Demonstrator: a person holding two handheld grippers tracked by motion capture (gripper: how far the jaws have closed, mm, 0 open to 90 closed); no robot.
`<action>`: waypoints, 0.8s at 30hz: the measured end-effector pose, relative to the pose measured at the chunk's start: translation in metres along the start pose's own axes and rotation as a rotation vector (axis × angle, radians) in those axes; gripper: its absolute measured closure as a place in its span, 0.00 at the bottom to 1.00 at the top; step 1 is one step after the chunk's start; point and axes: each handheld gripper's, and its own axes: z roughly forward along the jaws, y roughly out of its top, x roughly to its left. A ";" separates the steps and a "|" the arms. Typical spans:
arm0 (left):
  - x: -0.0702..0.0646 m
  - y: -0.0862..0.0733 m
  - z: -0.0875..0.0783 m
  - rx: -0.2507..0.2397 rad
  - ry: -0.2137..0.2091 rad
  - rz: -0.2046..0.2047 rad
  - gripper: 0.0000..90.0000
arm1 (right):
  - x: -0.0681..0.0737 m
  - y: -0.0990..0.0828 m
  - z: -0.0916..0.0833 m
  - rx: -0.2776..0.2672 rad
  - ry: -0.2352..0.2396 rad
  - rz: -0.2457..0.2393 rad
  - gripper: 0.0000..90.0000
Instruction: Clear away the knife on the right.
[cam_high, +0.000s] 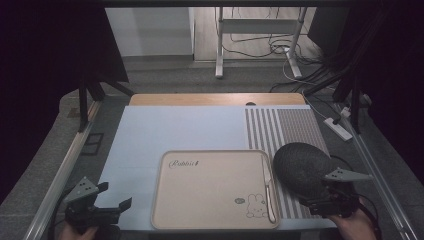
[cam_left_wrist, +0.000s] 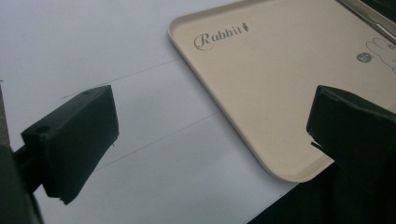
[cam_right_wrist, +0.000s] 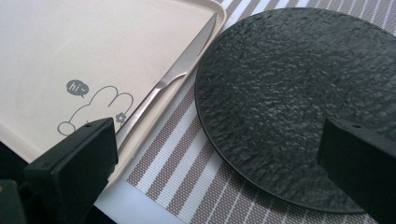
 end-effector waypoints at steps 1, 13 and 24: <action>0.000 0.000 0.000 0.000 0.000 0.000 0.03 | 0.000 -0.001 -0.001 0.000 -0.001 0.001 0.00; 0.000 0.000 0.000 0.000 0.002 0.003 0.03 | 0.000 -0.009 -0.013 -0.006 -0.022 0.011 0.00; -0.001 0.000 0.000 0.001 0.004 0.007 0.03 | 0.000 -0.017 -0.022 0.003 -0.045 0.026 0.00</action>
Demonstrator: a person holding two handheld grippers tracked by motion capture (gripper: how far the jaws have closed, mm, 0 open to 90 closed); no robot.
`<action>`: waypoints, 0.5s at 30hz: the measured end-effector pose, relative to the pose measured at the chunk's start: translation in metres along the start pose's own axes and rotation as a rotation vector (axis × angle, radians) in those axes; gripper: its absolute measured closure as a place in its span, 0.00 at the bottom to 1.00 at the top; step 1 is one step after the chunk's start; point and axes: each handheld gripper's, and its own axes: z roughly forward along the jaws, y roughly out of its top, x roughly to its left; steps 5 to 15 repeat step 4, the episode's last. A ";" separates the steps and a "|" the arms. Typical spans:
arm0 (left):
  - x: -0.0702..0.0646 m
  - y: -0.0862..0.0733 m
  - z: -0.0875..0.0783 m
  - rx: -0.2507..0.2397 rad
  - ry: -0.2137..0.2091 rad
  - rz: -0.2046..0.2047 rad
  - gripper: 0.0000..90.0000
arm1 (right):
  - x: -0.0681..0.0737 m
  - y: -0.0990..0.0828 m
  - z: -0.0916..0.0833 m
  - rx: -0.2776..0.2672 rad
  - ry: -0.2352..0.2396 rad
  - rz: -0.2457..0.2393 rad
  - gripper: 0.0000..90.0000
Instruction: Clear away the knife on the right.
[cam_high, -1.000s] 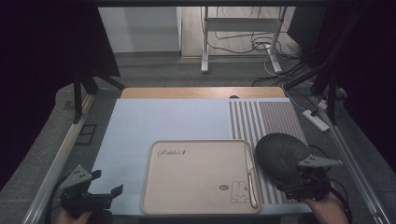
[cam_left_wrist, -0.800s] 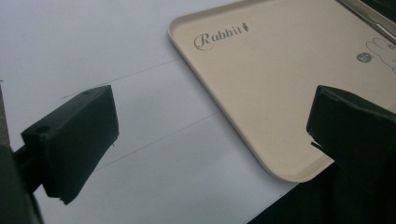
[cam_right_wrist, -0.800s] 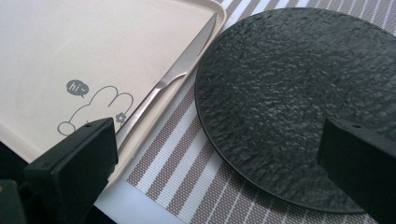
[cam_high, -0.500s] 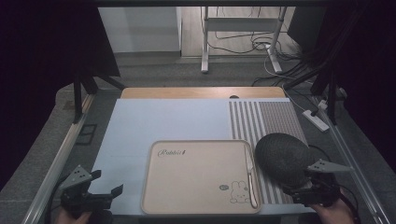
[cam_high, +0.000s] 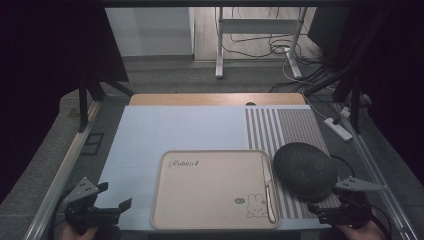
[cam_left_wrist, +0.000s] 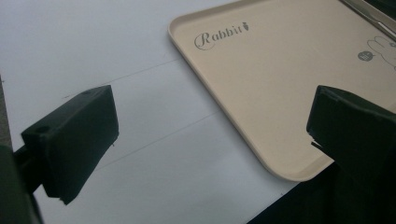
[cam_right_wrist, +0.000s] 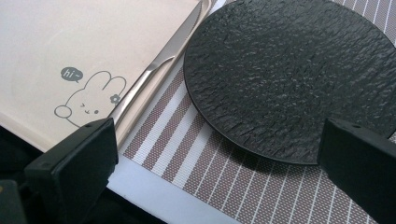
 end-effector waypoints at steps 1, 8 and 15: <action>0.000 0.000 0.000 0.000 0.000 0.000 0.03 | 0.000 0.000 0.001 0.005 0.002 -0.001 0.00; 0.000 0.001 0.000 0.000 -0.006 -0.005 0.03 | 0.001 0.001 0.003 0.024 -0.005 -0.021 0.00; 0.000 0.001 0.000 0.000 -0.006 -0.005 0.03 | 0.001 0.001 0.003 0.024 -0.005 -0.021 0.00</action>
